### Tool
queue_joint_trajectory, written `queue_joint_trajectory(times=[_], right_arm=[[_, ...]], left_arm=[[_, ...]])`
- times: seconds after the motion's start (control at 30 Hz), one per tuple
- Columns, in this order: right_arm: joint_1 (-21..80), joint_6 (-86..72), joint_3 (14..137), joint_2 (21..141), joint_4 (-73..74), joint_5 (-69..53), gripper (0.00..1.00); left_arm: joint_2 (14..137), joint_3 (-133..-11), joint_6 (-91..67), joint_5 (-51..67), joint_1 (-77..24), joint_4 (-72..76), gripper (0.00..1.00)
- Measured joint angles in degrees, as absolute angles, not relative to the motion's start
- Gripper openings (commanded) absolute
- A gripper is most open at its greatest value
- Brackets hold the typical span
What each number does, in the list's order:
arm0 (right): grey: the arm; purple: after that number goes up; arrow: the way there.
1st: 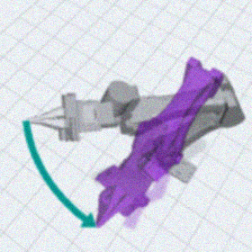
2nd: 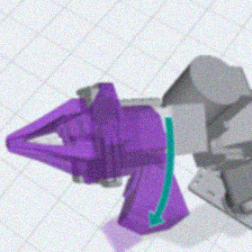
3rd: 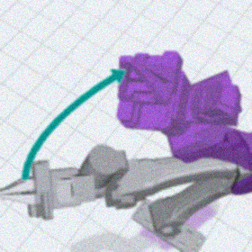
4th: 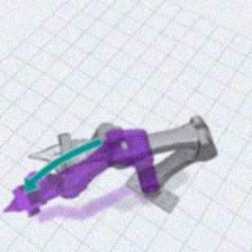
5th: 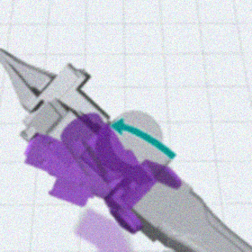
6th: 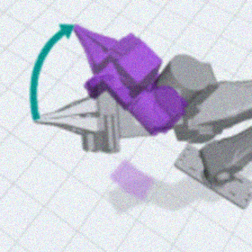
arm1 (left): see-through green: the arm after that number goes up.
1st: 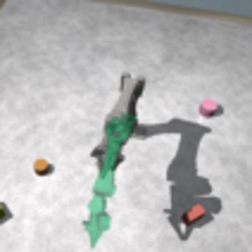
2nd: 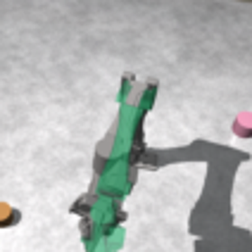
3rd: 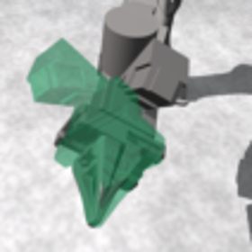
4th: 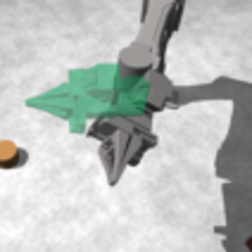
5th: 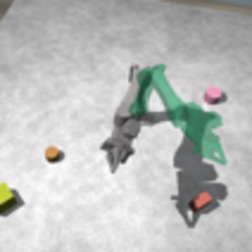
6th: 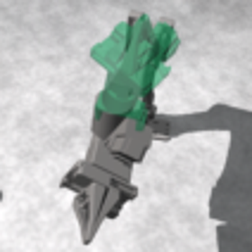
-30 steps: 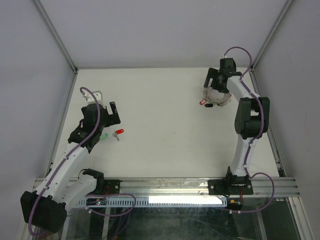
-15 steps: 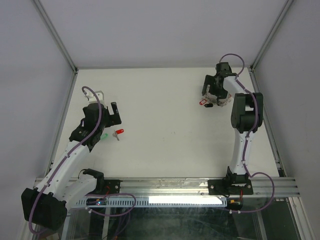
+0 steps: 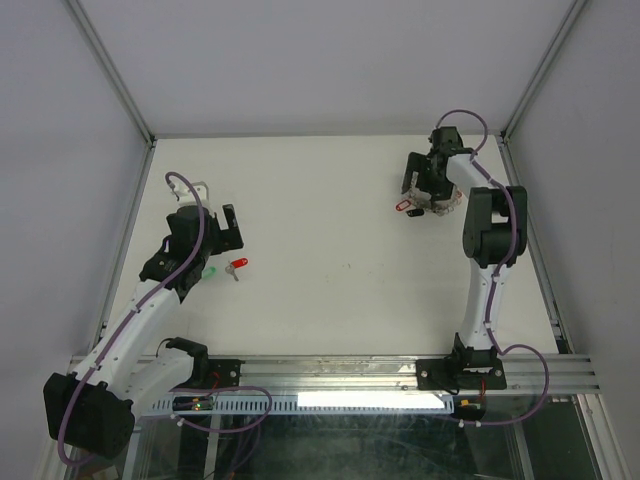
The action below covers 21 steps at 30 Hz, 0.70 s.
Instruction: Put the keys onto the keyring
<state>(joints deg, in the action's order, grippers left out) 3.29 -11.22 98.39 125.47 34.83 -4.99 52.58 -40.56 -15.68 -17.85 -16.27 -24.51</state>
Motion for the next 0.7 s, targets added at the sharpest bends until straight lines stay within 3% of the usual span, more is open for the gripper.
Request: queue_joint_trajectory(times=[0.7], right_arm=[[21.6, -19.9, 70.9, 107.4, 25.5, -0.8, 0.88]], left_arm=[[53.4, -40.6, -15.7, -17.4, -16.3, -24.6, 0.99]])
